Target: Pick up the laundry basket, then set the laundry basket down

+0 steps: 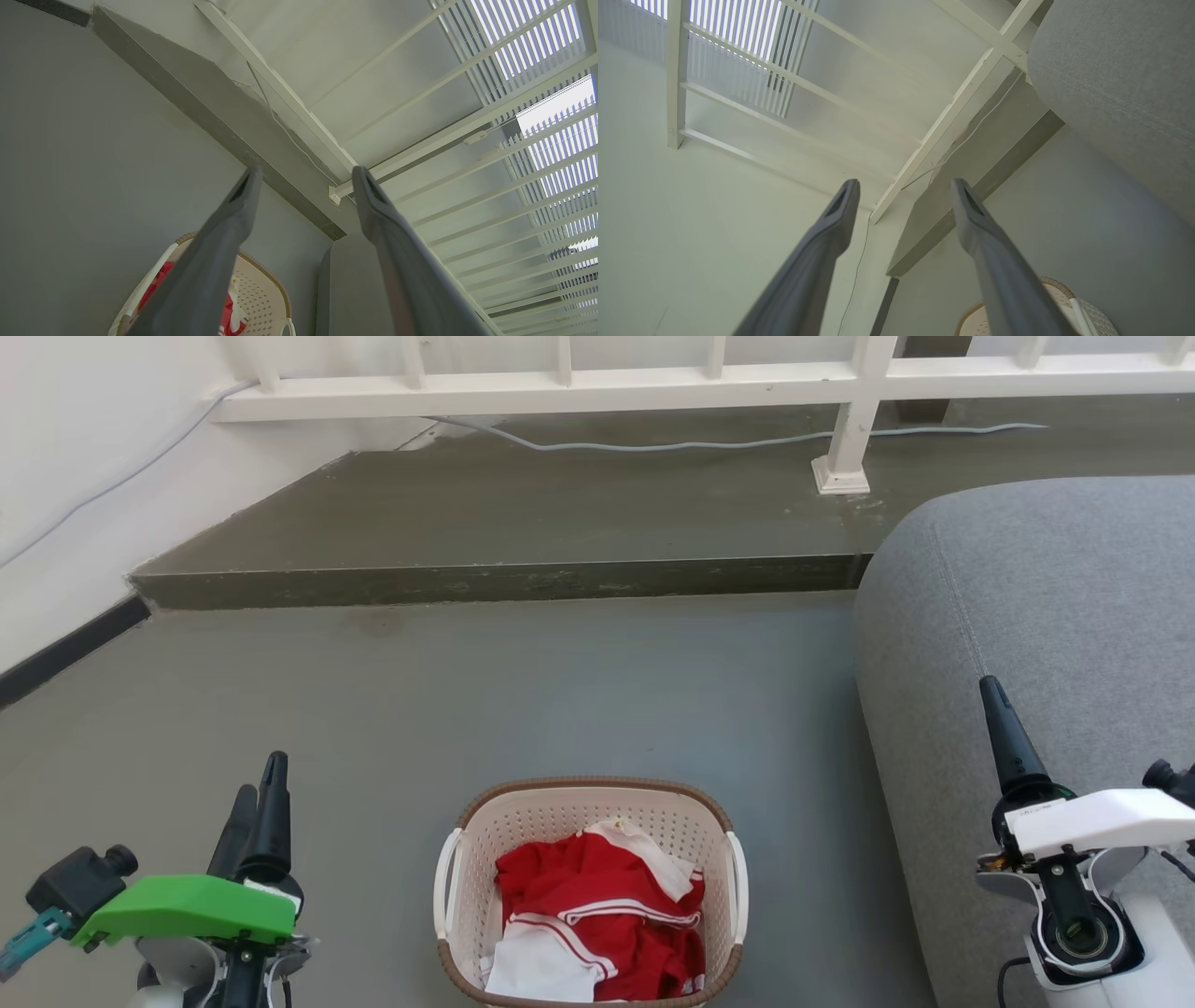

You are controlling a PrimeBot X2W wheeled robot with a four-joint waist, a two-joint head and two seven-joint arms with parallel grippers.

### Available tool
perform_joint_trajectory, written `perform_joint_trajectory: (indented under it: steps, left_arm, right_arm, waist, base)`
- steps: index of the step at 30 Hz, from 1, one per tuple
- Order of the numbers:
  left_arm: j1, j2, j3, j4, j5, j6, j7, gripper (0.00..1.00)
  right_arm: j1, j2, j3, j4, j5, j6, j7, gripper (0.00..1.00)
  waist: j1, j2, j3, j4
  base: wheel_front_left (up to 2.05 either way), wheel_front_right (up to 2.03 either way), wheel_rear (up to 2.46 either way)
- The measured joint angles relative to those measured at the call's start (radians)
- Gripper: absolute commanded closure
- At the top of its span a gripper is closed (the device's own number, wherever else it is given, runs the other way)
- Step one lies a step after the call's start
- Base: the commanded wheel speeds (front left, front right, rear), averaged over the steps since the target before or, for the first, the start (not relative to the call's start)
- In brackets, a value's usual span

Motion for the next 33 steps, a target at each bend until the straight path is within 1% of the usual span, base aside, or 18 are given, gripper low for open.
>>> perform_joint_trajectory:
  steps: [2, 4, 7, 14, 15, 16, 24, 33]
  left_arm:
    - [0.0, 0.0, -0.003, -0.006, 0.03, 0.001, -0.008, 0.0]
    - [0.0, 0.0, -0.008, -0.009, 0.062, 0.009, -0.014, 0.0]
    - [0.0, -0.001, -0.018, -0.011, 0.112, 0.012, -0.026, 0.0]
    - [0.0, -0.005, -0.028, -0.022, 0.207, 0.012, -0.049, 0.0]
    - [0.0, -0.005, -0.028, -0.022, 0.207, 0.012, -0.049, 0.0]
    - [0.0, -0.008, -0.03, -0.028, 0.24, 0.012, -0.057, 0.0]
    - [0.0, -0.017, -0.039, -0.042, 0.329, 0.012, -0.079, 0.0]
    - [0.0, -0.02, -0.053, -0.052, 0.469, 0.012, -0.114, 0.0]
  right_arm:
    - [-0.003, -0.004, 0.004, -0.004, -0.037, -0.001, -0.009, 0.0]
    - [-0.006, -0.005, 0.012, -0.007, -0.074, -0.01, -0.014, 0.0]
    - [-0.01, -0.005, 0.026, -0.012, -0.126, -0.01, -0.022, 0.0]
    - [-0.011, -0.004, 0.045, -0.022, -0.23, -0.026, -0.049, 0.0]
    - [-0.011, -0.004, 0.045, -0.022, -0.23, -0.026, -0.049, 0.0]
    - [-0.011, -0.004, 0.051, -0.024, -0.257, -0.027, -0.055, 0.0]
    - [-0.011, -0.002, 0.063, -0.027, -0.357, -0.034, -0.082, 0.0]
    - [-0.011, -0.002, 0.079, -0.031, -0.496, -0.036, -0.112, 0.0]
  waist:
    - [0.0, 0.0, 0.001, -0.001]
    - [0.0, 0.0, 0.001, -0.001]
    - [0.0, 0.0, 0.002, -0.002]
    - [0.0, 0.0, 0.004, -0.004]
    - [0.0, 0.0, 0.004, -0.004]
    - [0.0, 0.0, 0.005, -0.004]
    - [0.0, 0.0, 0.006, -0.005]
    - [0.0, 0.0, 0.008, -0.005]
  base:
    - [0.0, 0.0, 0.0]
    - [0.0, 0.0, 0.0]
    - [0.0, 0.0, 0.0]
    - [0.0, 0.0, 0.0]
    - [0.0, 0.0, 0.0]
    - [0.0, 0.0, 0.0]
    - [0.0, 0.0, 0.0]
    - [0.0, 0.0, 0.0]
